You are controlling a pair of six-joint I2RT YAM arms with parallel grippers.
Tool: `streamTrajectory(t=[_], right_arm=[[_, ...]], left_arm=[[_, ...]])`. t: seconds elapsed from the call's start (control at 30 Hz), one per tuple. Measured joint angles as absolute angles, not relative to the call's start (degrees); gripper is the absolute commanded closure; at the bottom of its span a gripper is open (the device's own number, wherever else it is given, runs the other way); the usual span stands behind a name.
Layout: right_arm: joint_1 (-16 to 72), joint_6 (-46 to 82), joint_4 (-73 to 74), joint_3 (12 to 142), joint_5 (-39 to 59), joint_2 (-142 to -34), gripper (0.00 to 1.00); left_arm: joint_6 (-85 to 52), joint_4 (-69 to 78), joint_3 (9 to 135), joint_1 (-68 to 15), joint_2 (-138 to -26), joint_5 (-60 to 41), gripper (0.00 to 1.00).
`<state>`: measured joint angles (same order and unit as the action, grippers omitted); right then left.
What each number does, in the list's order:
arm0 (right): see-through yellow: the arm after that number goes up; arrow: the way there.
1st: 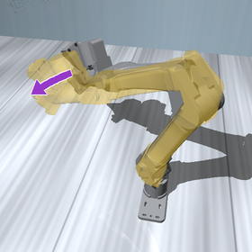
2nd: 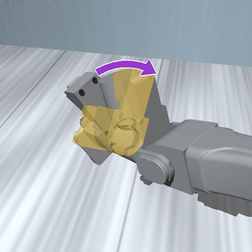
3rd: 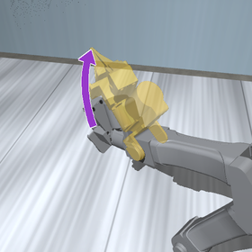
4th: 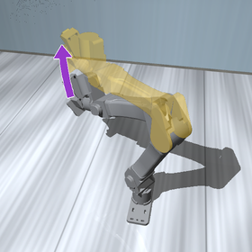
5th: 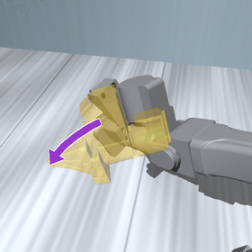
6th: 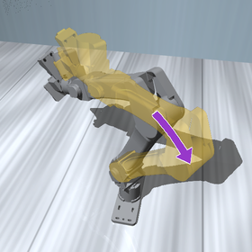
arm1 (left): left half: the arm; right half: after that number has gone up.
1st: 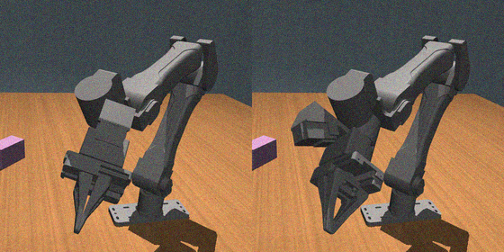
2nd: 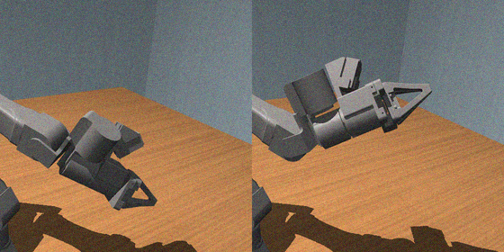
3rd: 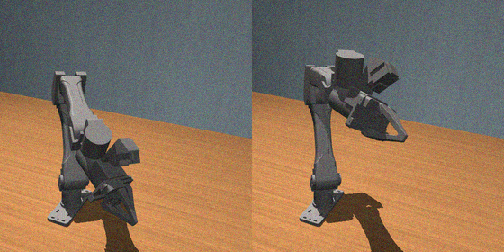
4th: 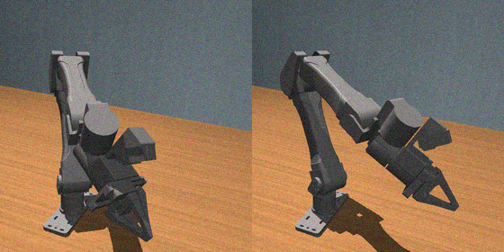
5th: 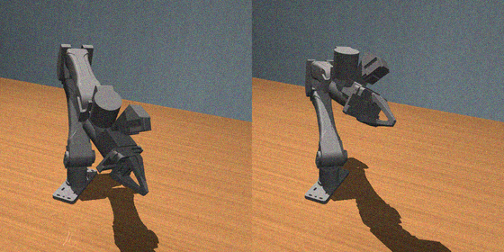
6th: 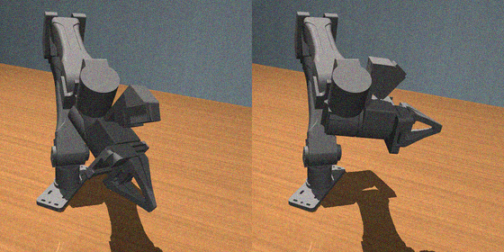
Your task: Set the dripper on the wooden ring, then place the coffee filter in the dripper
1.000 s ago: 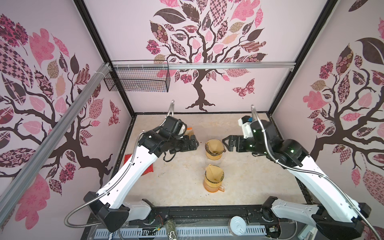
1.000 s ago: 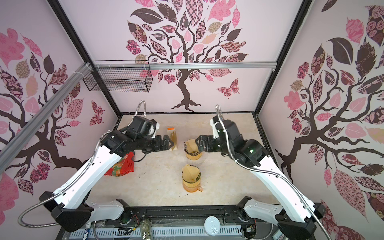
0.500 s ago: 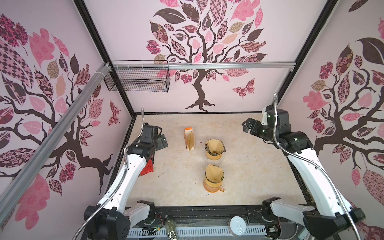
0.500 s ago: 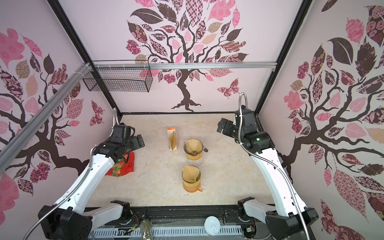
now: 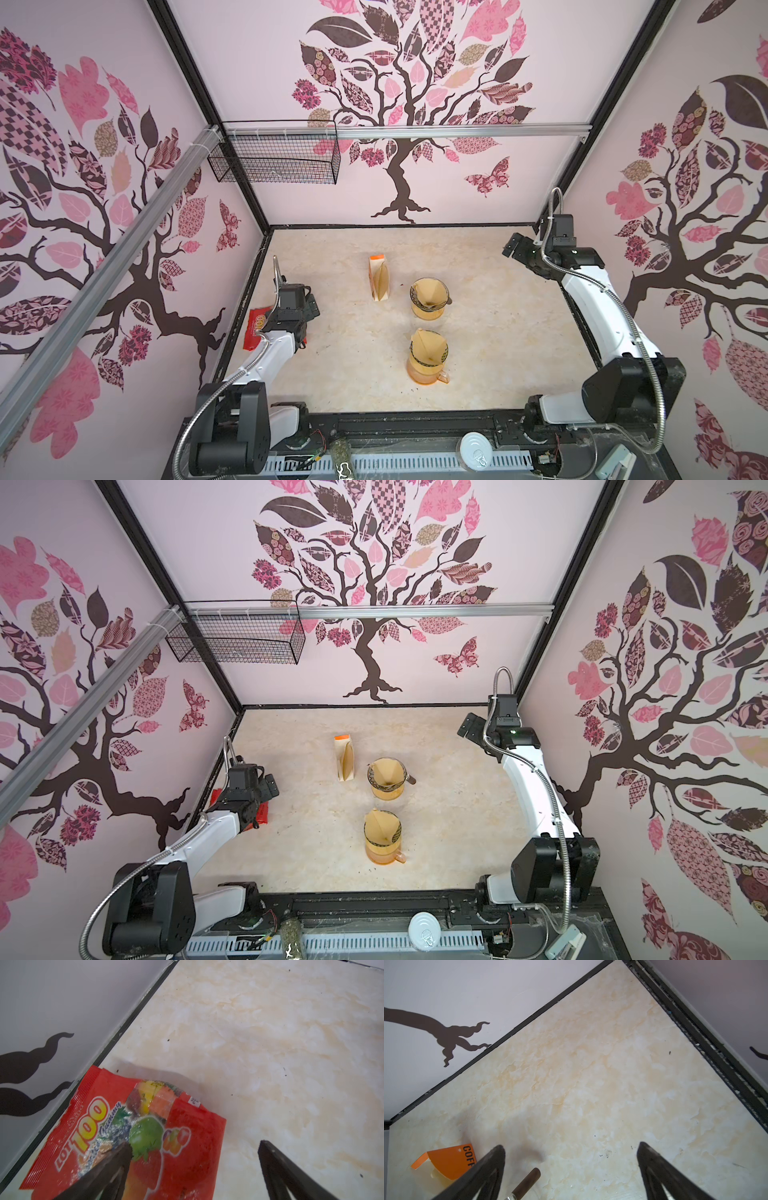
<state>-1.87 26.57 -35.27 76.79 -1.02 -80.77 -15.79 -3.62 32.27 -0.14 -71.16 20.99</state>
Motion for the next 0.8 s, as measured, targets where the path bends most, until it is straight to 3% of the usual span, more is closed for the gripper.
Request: streamTrajectory(t=[0.6,0.8], right_arm=[[-10.85,27.27,-10.59,52.14,2.79,-79.02,0.0],[-11.14,27.16,10.46,31.07,-1.85,-70.57,0.0]], left_arm=[[-10.04,27.79,27.55,0.12,-81.41,21.76,0.02],[-7.53,37.65,25.5,-0.05,-86.24,21.26,0.02]])
